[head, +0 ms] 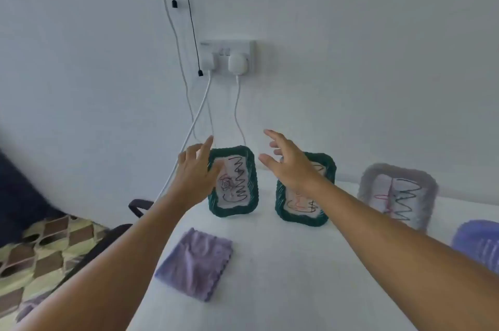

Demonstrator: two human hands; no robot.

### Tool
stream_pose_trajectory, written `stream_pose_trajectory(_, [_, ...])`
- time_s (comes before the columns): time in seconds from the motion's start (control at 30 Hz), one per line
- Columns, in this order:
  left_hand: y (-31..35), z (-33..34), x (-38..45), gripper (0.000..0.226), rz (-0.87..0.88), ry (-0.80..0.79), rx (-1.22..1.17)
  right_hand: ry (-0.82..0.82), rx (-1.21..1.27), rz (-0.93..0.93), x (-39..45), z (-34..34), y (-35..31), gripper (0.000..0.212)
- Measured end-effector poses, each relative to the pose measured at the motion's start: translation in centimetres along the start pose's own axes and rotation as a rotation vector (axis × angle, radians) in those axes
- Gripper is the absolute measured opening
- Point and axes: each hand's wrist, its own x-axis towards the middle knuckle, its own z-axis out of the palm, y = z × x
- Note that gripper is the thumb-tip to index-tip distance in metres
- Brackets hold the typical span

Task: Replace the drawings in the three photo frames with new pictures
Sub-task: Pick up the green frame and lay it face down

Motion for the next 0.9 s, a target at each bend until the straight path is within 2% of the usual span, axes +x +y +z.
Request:
stream_pose_trajectory(0.13, [-1.7, 0.9, -1.4, 0.069, -0.153, -0.084, -0.032, -0.145, 0.024, 0.090, 0.9, 3.9, 0.0, 0.066])
stream_pose_trajectory(0.23, [-2.3, 1.5, -1.3, 0.071, -0.216, -0.147, -0.168, -0.163, 0.059, 0.166, 1.9, 5.8, 0.6, 0.074])
stream_pose_trajectory(0.53, [-2.9, 2.7, -0.4, 0.081, -0.232, -0.298, -0.528, -0.256, 0.128, 0.295, 2.4, 7.0, 2.4, 0.090])
stream_pose_trajectory(0.63, [-2.8, 3.2, -0.6, 0.080, -0.231, -0.258, -0.581, -0.220, 0.162, 0.267, 1.8, 6.9, 2.4, 0.089])
stream_pose_trajectory(0.77, [-2.0, 3.2, -2.3, 0.073, -0.222, -0.122, -0.793, -0.116, 0.295, 0.188, 0.3, 6.3, 2.2, 0.083])
stream_pose_trajectory(0.9, [-0.5, 3.3, -5.2, 0.071, -0.194, -0.105, -1.008, -0.089, 0.385, 0.154, -2.6, 5.3, 2.3, 0.079])
